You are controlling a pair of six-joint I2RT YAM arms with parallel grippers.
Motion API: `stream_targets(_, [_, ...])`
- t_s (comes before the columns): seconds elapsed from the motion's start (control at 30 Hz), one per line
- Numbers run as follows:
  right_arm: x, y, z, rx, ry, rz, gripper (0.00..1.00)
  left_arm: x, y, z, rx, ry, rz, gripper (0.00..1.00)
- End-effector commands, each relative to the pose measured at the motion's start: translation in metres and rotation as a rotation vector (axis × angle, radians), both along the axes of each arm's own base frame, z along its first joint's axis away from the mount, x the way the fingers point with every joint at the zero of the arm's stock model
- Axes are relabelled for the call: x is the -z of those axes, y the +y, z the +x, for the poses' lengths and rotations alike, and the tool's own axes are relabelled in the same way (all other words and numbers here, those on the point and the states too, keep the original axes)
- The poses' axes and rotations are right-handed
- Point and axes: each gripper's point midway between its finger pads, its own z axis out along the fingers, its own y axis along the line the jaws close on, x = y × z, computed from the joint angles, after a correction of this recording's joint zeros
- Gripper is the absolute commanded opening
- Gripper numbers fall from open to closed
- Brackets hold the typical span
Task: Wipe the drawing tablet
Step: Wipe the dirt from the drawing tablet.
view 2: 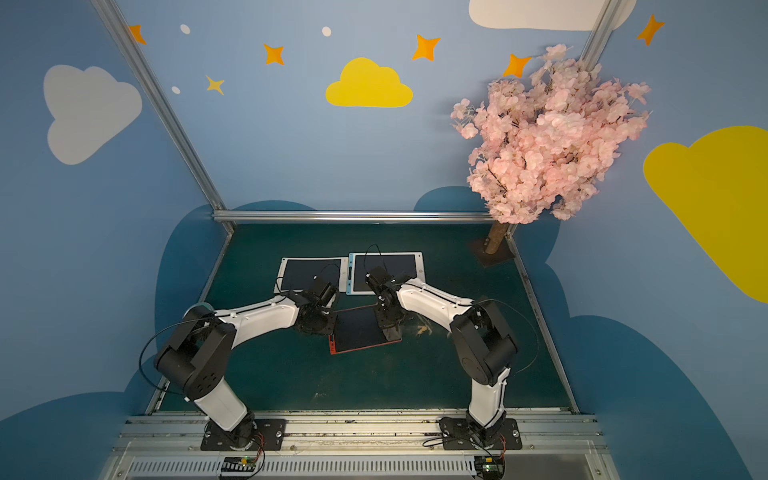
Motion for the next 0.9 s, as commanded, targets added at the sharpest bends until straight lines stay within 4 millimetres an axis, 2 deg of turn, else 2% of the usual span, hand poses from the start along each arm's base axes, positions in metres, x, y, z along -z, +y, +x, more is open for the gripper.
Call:
stream_targets(0.0, [0.000, -0.001, 0.016, -0.003, -0.044, -0.062, 0.00, 0.000, 0.002, -0.009, 0.004, 0.026, 0.006, 0.10])
stream_targets(0.23, [0.002, -0.008, 0.049, 0.059, -0.091, -0.143, 0.00, 0.002, 0.002, -0.010, 0.003, 0.026, 0.007, 0.10])
stream_targets(0.37, [0.009, -0.013, 0.047, 0.064, -0.064, -0.145, 0.00, 0.003, 0.001, -0.011, 0.001, 0.026, 0.004, 0.10])
stream_targets(0.47, [0.016, -0.017, 0.031, 0.053, -0.039, -0.152, 0.00, 0.003, 0.001, -0.010, 0.002, 0.026, 0.001, 0.10])
stream_targets(0.63, [0.026, -0.027, -0.016, 0.050, 0.016, -0.125, 0.00, 0.003, 0.000, -0.010, 0.006, 0.026, 0.000, 0.10])
stream_targets(0.77, [0.020, -0.033, -0.050, 0.054, 0.018, -0.094, 0.00, 0.003, 0.000, -0.011, 0.006, 0.028, -0.002, 0.10])
stream_targets(0.87, [0.014, -0.036, -0.059, 0.063, 0.008, -0.083, 0.00, 0.004, 0.000, -0.011, 0.006, 0.029, -0.001, 0.10])
